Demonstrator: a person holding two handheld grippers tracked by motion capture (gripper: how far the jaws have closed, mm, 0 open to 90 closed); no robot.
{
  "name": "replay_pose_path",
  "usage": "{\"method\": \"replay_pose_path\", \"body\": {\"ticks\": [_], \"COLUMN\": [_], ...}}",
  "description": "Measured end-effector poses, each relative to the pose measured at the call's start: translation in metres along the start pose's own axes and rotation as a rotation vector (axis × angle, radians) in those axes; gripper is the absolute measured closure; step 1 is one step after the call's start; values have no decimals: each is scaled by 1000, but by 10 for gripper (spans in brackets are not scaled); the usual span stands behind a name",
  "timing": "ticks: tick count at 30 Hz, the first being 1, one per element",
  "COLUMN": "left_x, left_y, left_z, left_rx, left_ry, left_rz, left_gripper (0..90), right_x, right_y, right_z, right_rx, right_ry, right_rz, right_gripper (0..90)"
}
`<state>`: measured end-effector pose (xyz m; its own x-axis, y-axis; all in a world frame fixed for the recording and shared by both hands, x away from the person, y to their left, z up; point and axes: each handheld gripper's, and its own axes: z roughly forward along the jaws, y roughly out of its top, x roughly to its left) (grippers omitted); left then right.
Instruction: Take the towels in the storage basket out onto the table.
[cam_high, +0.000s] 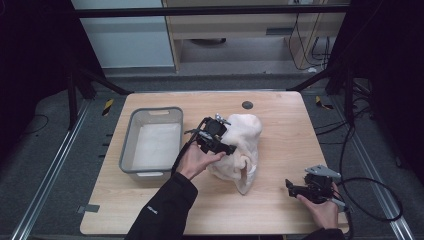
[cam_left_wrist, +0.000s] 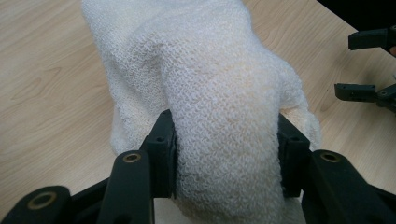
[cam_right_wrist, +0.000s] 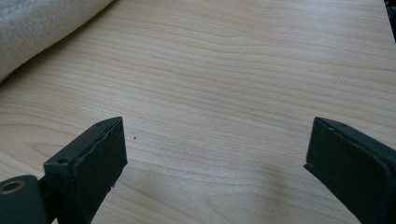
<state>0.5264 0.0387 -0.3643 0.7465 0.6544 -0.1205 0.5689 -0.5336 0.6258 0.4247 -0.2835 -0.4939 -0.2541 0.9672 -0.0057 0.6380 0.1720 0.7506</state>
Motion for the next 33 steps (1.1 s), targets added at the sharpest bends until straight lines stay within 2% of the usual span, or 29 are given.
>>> {"method": "replay_pose_path", "body": {"ticks": [12,19,33], "left_x": [-6,-8,-9], "left_y": [-4,-10,-21], "left_z": [18,31,45], "left_rx": [10,27,22], "left_ry": [-13,-7,-6], "left_rz": [4,8,18], "left_gripper": [487,435,316], "right_x": [0,0,1], "right_y": [0,0,-1], "right_z": [0,1,1], "right_rx": [-3,-3,1], "right_ry": [-3,-4,-3], "right_rz": [-6,-14,-16], "right_gripper": [50,50,50]}}
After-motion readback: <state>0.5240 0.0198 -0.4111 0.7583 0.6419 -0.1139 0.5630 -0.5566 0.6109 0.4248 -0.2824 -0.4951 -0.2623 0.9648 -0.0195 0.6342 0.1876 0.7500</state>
